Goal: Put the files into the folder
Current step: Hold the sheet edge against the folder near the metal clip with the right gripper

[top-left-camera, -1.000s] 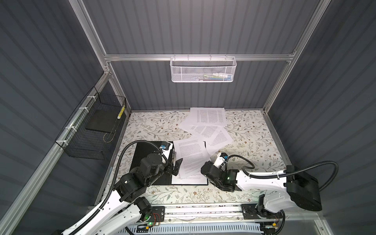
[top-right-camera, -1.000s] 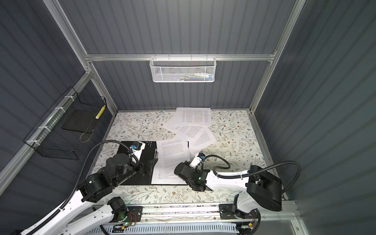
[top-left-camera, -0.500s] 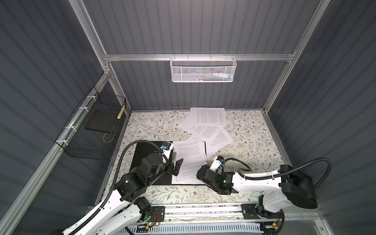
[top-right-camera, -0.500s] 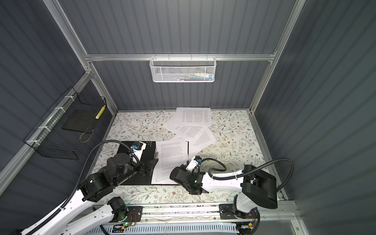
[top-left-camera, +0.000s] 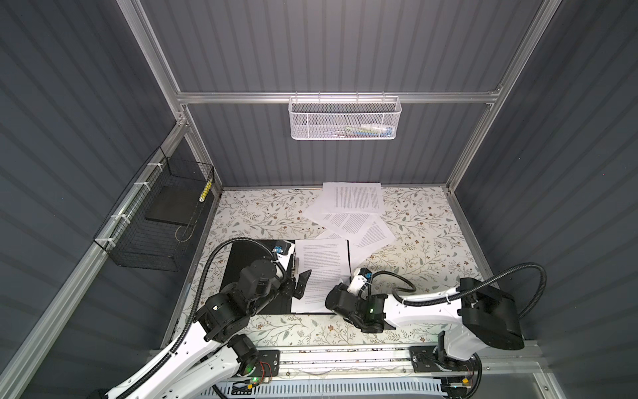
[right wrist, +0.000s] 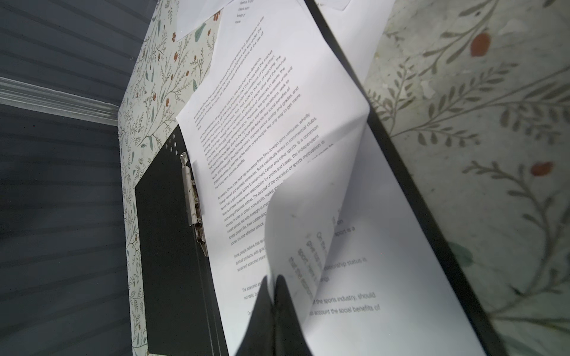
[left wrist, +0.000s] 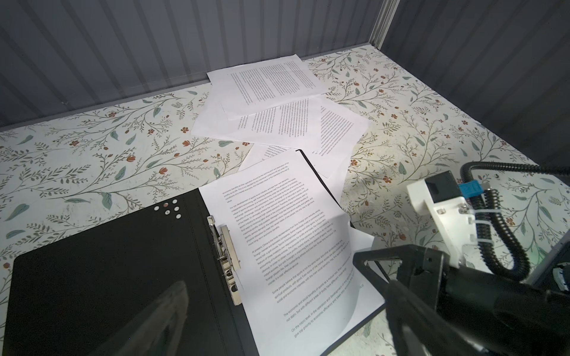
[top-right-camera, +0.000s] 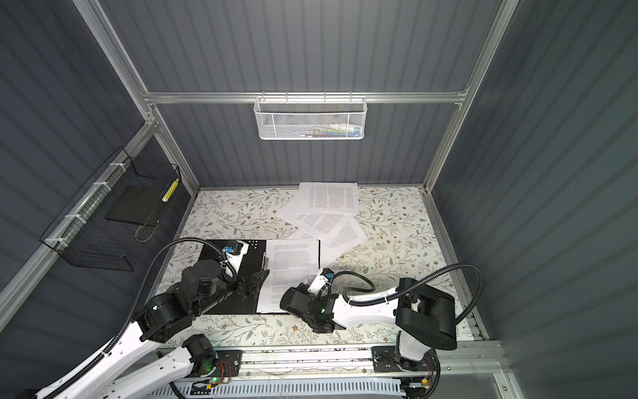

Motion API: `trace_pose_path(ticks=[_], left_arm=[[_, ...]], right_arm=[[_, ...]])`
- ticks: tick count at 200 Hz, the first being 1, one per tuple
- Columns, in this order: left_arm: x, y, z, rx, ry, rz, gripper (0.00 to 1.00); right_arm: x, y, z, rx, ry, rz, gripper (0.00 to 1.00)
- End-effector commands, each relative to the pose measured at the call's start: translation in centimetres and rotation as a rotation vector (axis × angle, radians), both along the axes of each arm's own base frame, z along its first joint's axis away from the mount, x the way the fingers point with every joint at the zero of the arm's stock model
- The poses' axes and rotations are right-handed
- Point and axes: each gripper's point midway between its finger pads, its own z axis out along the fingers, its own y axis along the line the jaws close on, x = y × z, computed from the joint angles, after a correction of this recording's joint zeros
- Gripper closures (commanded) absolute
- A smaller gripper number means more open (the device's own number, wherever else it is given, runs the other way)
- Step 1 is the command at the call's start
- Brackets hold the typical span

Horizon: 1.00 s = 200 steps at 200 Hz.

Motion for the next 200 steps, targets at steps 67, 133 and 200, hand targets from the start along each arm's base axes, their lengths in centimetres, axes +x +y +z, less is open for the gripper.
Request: trace_pose_path(ticks=[67,133,200], left_arm=[[-0.1,-0.1,0.1,0.005,0.002,-0.015,0.0],[-0.1,-0.1,0.0,0.006,0.006,-0.016,0.0],[0.0,-0.3,-0.4,0.018,0.019,-0.017,0.0]], right_arm=[[-1.9,2.0,0.0,0.025,0.012,0.042,1.0],[-1.9,1.3,-0.5,0.017,0.016,0.024,1.0],[-1.9,0.7,-1.1,0.008,0.016,0.009,1.0]])
